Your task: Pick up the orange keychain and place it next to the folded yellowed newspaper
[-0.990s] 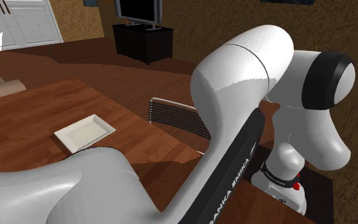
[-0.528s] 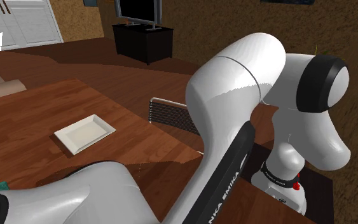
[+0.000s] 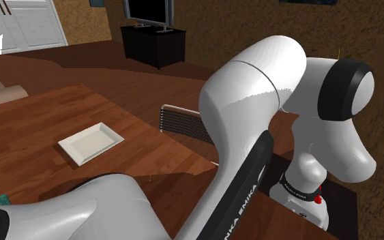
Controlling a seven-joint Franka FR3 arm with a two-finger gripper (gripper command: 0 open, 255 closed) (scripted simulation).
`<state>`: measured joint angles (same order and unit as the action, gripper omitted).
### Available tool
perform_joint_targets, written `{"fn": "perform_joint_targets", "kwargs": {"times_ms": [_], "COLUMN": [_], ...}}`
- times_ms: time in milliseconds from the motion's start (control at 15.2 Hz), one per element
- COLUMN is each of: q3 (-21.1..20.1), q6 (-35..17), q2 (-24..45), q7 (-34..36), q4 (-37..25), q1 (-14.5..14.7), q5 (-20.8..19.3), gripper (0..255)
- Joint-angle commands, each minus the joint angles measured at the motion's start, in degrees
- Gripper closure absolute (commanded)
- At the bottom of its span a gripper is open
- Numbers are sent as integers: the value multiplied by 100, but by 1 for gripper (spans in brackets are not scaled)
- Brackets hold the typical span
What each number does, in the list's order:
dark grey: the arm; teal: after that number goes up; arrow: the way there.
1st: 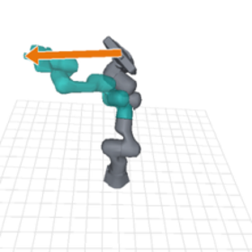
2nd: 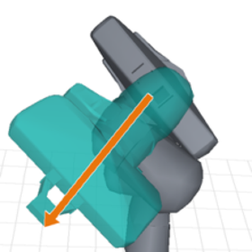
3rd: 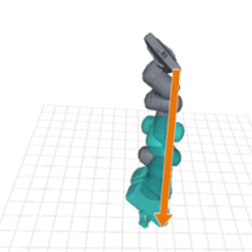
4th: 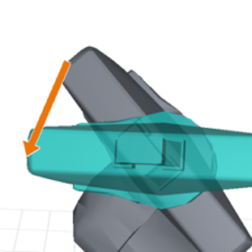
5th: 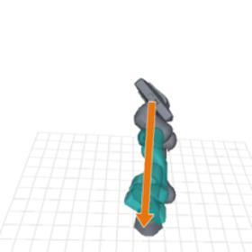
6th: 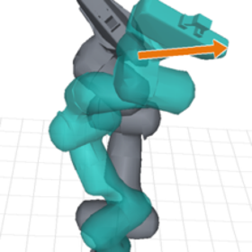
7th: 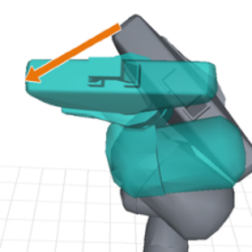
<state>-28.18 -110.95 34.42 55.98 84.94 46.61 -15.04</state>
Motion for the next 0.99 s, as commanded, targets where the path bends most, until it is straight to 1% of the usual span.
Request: {"fn": "perform_joint_targets", "kwargs": {"times_ms": [0, 132, 396, 924], "q3": [-1, 0, -56, -56], "q6": [0, -4, 647, 647], "q2": [0, -1, -139, -139], "q7": [0, -2, -77, -77], "q4": [1, 5, -531, -531], "q1": [1, -2, 32, 32], "q5": [0, 0, 94, 94], "gripper": [0, 0, 0, 0]}}
